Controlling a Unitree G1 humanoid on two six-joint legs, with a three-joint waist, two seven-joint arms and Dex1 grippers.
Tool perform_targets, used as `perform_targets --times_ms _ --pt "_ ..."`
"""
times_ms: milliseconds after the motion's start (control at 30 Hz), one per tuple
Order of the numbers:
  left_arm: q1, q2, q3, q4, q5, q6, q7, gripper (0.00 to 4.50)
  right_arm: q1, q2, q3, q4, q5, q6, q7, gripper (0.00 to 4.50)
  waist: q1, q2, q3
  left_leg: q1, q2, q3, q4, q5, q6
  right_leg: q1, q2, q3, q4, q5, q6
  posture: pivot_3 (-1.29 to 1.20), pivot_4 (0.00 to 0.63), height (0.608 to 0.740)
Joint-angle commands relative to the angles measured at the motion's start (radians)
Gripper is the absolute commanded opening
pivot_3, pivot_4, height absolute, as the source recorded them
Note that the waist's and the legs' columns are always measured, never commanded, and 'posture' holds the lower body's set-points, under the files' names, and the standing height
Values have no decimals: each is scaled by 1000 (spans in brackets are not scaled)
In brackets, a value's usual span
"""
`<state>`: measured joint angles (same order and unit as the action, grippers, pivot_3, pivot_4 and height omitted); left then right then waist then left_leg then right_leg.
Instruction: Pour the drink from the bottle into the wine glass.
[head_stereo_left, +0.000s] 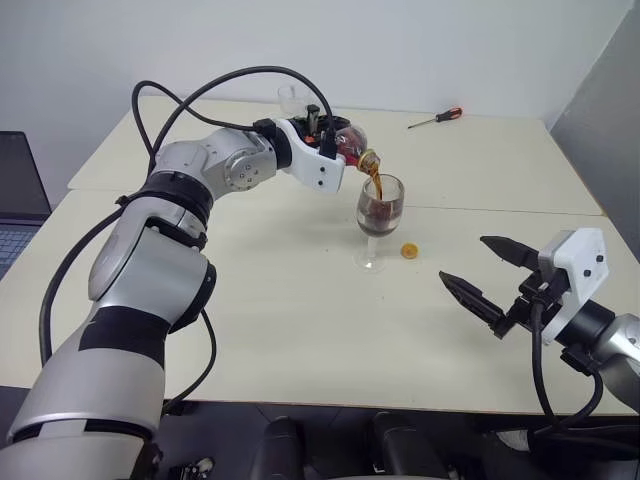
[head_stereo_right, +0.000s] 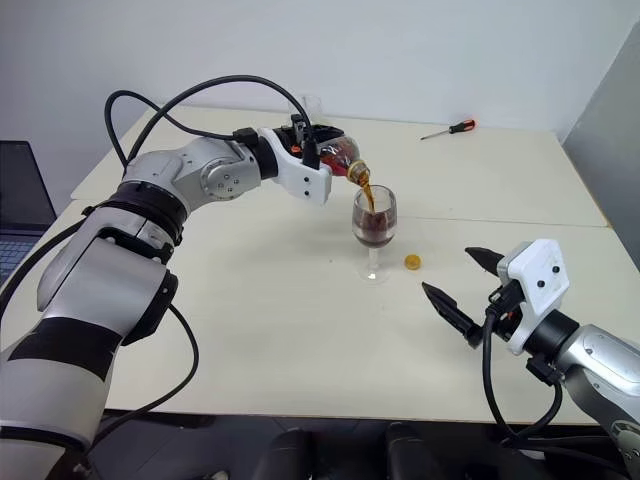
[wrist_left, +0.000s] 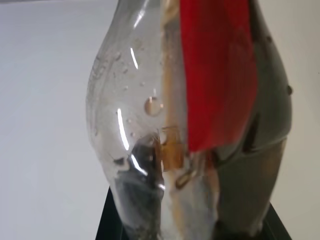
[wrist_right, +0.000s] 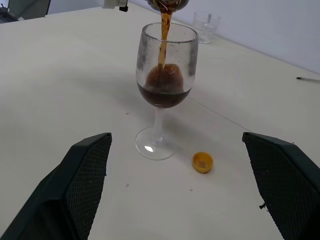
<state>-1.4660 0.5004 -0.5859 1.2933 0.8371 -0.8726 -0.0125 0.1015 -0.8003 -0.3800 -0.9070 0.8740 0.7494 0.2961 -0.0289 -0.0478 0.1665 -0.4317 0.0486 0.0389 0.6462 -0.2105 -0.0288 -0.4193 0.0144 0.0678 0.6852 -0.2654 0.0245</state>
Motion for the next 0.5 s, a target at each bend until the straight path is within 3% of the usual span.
perform_targets --times_ms 33,200,500 --pt "-48 1 2 -7 -4 11 18 844 -2 3 -20 -45 -13 -23 -9 4500 0 0 0 0 0 0 0 0 0 0 0 0 0 0 0 0 150 740" --pt "-43 -5 1 -6 1 12 22 844 -1 5 -23 -49 -11 -22 -14 4500 0 0 0 0 0 0 0 0 0 0 0 0 0 0 0 0 150 740" --pt "-6 -40 97 2 -142 -7 -102 844 6 3 -34 -53 -7 -20 -17 4500 0 0 0 0 0 0 0 0 0 0 0 0 1 0 0 0 150 740"
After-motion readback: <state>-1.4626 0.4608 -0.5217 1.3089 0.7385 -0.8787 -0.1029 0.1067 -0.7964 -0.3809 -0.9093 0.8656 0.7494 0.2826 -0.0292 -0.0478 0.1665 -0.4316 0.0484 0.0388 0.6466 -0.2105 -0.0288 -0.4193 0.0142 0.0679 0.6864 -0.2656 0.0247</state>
